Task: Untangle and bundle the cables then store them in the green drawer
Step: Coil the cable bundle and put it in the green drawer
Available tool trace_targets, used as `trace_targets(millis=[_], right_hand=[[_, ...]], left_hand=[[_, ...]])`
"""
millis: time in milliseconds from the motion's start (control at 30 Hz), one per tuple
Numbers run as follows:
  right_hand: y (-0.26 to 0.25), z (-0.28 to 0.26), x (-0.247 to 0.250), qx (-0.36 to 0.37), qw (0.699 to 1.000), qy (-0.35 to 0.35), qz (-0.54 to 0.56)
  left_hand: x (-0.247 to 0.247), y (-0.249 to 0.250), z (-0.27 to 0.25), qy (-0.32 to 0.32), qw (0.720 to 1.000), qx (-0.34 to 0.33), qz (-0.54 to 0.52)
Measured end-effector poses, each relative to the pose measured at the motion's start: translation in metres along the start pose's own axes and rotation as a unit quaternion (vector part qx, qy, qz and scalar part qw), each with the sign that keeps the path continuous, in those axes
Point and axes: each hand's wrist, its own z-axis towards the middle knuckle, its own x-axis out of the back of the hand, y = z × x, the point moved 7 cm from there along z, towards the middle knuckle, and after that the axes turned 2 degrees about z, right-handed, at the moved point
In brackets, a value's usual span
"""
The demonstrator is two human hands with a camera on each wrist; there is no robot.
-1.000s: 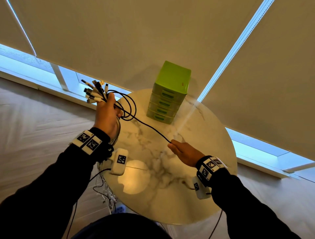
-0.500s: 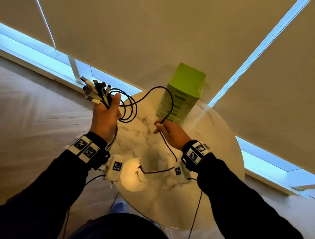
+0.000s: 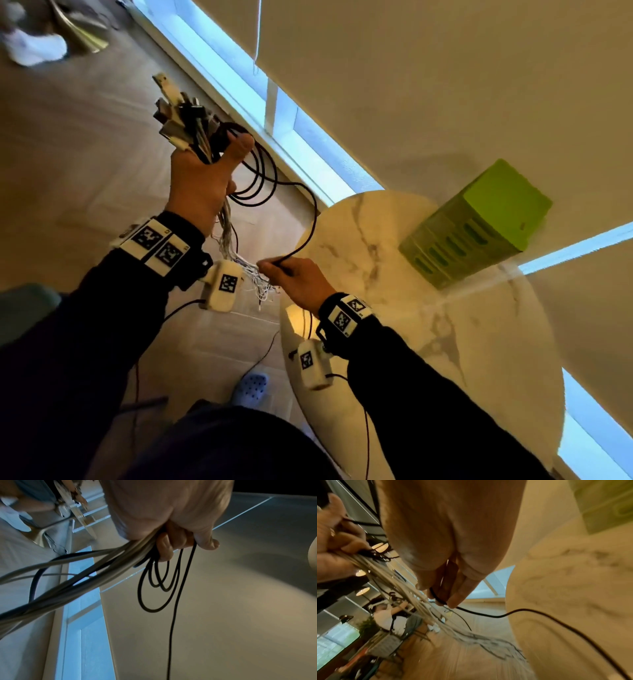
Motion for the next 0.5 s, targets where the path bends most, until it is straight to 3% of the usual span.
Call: trace_targets(millis=[100, 200, 267, 400, 467, 500], right_hand=[[-0.004, 0.004, -0.05, -0.045, 0.984, -0.084, 0.151], [-0.015, 0.002, -0.084, -0.104, 0.933, -0.149, 0.311], [-0.02, 0.003, -0.096, -0.137, 0.907, -0.185, 0.354], [-0.039, 0.0, -0.105, -0.16, 0.879, -0.31, 0.324], [-0.029, 0.009, -0.101, -0.175, 0.909, -0.32, 0.203], [-0.018, 0.016, -0.096, -0.181, 0.933, -0.299, 0.088]], left_hand=[[0.029, -0.003, 0.011, 0.033, 0.999, -0.001, 0.011], [0.046, -0.005, 0.013, 0.044, 0.999, -0.009, 0.03], [0.054, -0.009, 0.012, 0.052, 0.998, -0.008, 0.043], [0.065, -0.014, 0.012, 0.057, 0.997, -0.005, 0.05], [0.069, -0.016, 0.013, 0.056, 0.997, 0.004, 0.05], [0.071, -0.017, 0.013, 0.053, 0.997, 0.007, 0.049]])
